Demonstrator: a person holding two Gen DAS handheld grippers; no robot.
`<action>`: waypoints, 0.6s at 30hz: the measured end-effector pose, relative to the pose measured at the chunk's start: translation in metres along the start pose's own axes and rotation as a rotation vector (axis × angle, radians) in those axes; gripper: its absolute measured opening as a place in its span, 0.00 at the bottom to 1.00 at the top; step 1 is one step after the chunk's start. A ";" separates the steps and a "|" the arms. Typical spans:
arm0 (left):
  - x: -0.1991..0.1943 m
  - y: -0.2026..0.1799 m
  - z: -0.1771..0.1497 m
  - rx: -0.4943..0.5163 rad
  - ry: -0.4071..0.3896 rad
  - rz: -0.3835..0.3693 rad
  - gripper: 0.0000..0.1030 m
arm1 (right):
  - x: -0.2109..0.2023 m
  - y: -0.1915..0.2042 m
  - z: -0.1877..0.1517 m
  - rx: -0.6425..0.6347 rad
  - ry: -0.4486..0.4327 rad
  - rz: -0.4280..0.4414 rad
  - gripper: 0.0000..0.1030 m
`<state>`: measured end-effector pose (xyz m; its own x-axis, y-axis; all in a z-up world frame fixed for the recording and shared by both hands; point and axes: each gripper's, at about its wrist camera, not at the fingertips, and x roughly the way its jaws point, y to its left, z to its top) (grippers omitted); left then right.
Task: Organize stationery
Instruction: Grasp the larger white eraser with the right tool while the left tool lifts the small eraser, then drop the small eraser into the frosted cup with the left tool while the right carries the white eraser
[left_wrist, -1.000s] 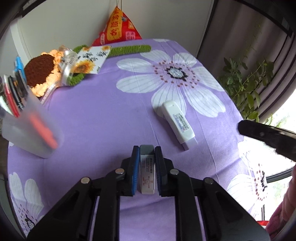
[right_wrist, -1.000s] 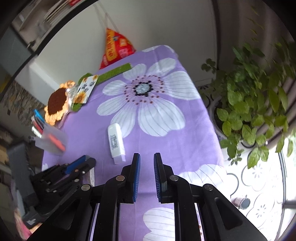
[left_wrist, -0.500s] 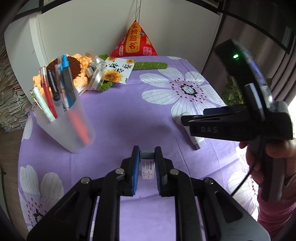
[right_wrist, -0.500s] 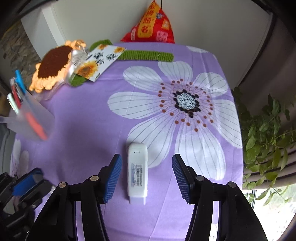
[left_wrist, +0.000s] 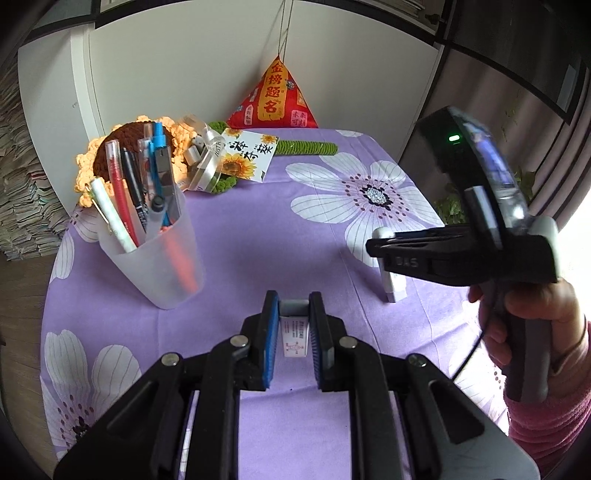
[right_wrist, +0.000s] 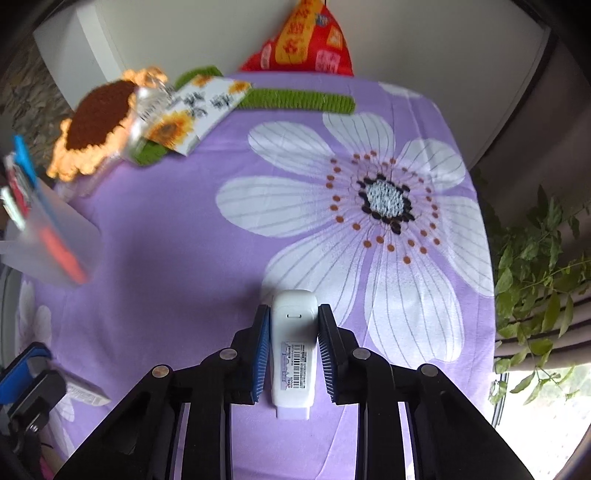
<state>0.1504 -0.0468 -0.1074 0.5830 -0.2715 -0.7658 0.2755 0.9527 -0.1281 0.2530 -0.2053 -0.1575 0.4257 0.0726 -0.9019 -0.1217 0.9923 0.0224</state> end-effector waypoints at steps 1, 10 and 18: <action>-0.003 0.001 0.001 -0.004 -0.006 0.001 0.14 | -0.010 0.001 -0.001 0.005 -0.023 0.013 0.26; -0.032 0.009 0.007 -0.020 -0.077 0.008 0.14 | -0.081 0.015 -0.009 -0.003 -0.199 0.051 0.26; -0.077 0.034 0.029 -0.040 -0.203 0.066 0.14 | -0.107 0.034 -0.018 -0.038 -0.250 0.090 0.26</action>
<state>0.1373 0.0026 -0.0341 0.7416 -0.2266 -0.6314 0.2033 0.9729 -0.1105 0.1872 -0.1811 -0.0676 0.6190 0.1872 -0.7627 -0.2009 0.9766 0.0767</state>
